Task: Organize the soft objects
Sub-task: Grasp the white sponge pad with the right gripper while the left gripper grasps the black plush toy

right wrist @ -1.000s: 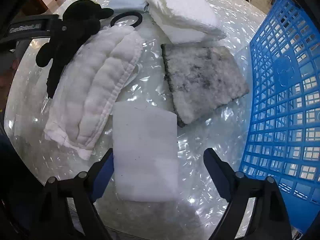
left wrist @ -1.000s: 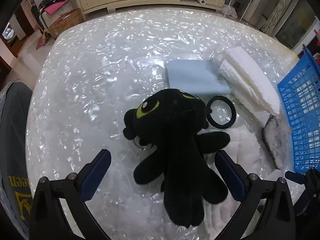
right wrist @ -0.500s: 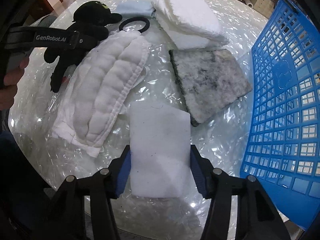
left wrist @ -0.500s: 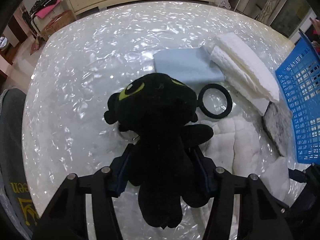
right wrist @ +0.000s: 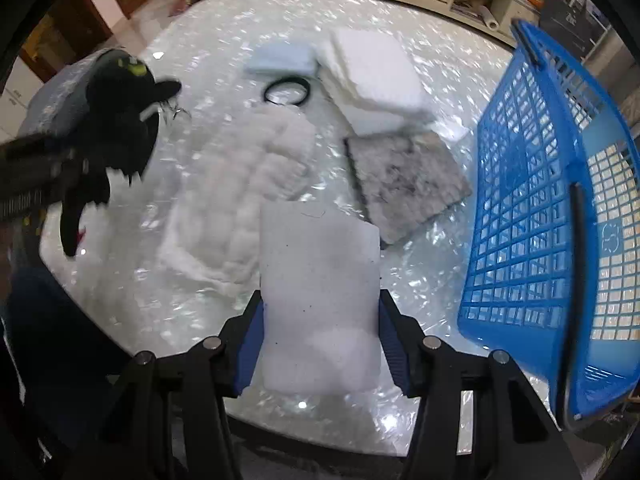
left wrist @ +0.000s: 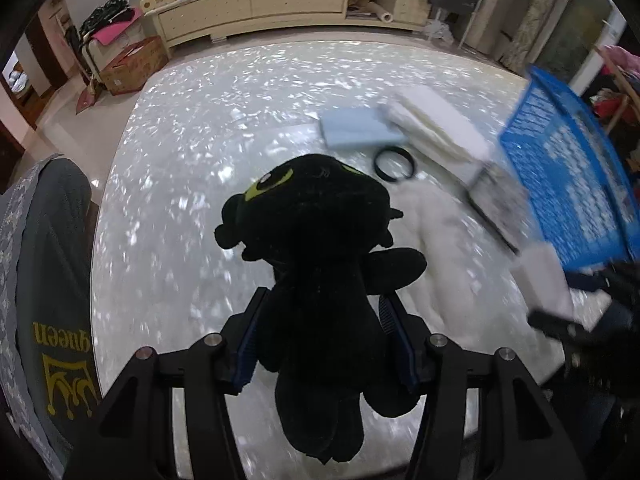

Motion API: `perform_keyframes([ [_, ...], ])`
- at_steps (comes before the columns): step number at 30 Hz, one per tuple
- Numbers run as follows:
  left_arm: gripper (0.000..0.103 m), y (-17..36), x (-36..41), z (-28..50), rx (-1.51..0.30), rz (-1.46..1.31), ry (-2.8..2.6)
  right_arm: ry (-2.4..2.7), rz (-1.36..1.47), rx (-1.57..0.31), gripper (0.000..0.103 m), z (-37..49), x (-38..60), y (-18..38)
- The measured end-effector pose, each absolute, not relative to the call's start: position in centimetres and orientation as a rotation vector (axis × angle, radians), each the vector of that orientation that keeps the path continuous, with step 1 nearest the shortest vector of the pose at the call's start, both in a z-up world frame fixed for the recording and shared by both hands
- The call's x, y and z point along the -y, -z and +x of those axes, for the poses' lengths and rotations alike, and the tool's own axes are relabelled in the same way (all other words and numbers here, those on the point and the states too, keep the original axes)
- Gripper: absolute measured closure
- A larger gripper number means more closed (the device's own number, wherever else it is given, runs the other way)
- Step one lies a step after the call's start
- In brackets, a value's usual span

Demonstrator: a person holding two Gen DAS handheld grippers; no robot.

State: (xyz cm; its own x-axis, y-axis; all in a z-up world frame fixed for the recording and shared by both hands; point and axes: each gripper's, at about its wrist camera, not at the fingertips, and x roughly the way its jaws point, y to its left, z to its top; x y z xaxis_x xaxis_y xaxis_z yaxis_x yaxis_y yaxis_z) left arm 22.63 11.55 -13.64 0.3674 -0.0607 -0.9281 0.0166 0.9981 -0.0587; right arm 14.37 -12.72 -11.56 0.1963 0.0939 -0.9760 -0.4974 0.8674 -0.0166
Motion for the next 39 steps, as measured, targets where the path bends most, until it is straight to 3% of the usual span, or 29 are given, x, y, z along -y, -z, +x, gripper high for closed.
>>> perform_keyframes([
  [10,0.050,10.5,-7.9,16.6,-1.178,-0.062,0.150,-0.541,-0.392,-1.268,0.052,11.8,12.4,7.0],
  [25,0.050,5.5,-1.3,15.9,-1.124,-0.009,0.244,-0.484,-0.305,-1.181,0.052,14.1,19.7,0.4],
  [39,0.050,5.2,0.6,17.2,-1.127,0.004,0.256,-0.331,-0.254,-1.229,0.052,19.4,26.9,2.0],
])
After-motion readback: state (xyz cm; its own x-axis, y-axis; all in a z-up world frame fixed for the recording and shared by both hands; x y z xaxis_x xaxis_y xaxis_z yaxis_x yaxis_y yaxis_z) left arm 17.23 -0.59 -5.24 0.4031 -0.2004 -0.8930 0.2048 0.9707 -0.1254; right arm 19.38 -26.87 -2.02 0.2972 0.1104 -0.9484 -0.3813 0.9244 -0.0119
